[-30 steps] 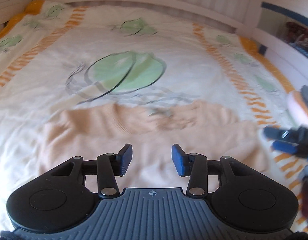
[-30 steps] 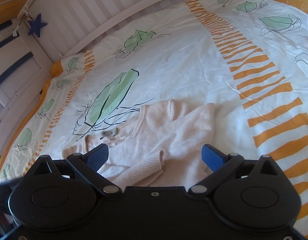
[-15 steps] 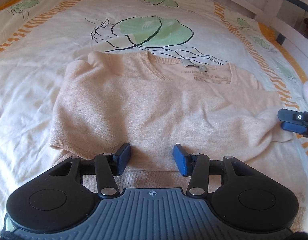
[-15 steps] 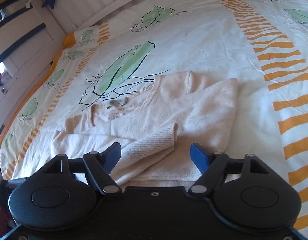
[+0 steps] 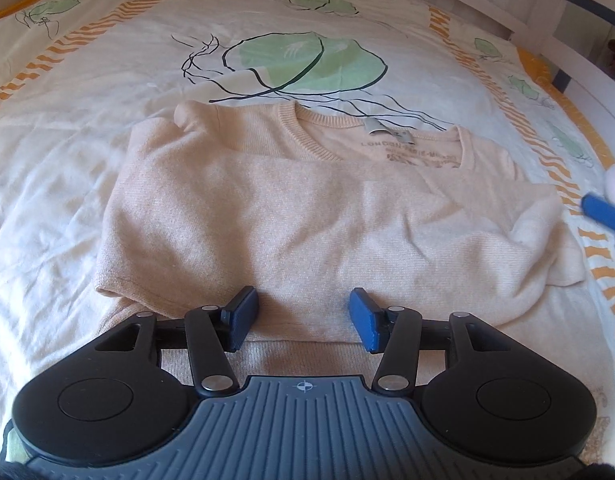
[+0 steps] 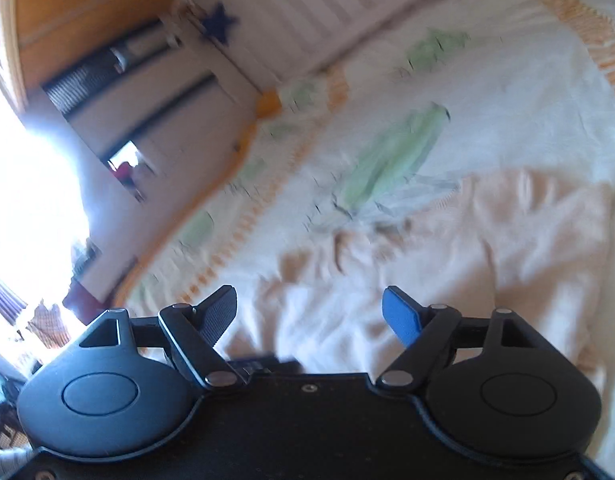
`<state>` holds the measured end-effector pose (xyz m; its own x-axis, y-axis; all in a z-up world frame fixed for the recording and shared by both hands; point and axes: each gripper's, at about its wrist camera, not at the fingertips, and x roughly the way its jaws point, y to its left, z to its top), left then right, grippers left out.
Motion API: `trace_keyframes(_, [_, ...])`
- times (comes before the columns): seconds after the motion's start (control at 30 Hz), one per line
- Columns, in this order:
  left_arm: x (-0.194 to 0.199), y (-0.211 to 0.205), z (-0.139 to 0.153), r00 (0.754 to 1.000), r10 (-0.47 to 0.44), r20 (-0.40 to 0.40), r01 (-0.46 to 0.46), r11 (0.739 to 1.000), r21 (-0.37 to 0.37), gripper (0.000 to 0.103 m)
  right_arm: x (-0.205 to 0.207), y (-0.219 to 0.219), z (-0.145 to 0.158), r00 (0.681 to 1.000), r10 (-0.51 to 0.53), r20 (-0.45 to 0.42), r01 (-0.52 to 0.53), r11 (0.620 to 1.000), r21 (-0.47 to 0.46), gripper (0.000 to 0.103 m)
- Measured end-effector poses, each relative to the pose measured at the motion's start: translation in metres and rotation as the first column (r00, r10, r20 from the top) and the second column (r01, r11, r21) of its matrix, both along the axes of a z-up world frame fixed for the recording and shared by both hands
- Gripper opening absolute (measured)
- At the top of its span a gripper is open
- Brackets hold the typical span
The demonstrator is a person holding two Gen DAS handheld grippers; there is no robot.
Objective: Fold small clothes
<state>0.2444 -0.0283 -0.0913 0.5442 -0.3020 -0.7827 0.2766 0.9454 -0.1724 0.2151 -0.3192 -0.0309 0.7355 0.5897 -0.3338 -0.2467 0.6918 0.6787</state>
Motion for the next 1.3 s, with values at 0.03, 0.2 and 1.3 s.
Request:
trace_keyframes(0.03, [0.000,0.000,0.000,1.000,0.000,0.000,0.000,1.000,0.001,0.050,-0.001,-0.004,0.003,0.999,-0.047,0.000,0.047,0.998,-0.034,0.083])
trace_keyframes(0.2, [0.000,0.000,0.000,1.000,-0.006,0.002,0.006,1.000,0.006,0.051,0.010,-0.027,-0.017,0.956,-0.257,-0.139,0.226,0.952,-0.208,0.080])
trace_keyframes(1.3, [-0.004,-0.007,-0.001,0.999,-0.028,0.019,0.027,1.000,0.015,0.058,-0.001,-0.038,-0.017,0.956,-0.174,-0.236,0.137,0.976,-0.167,0.060])
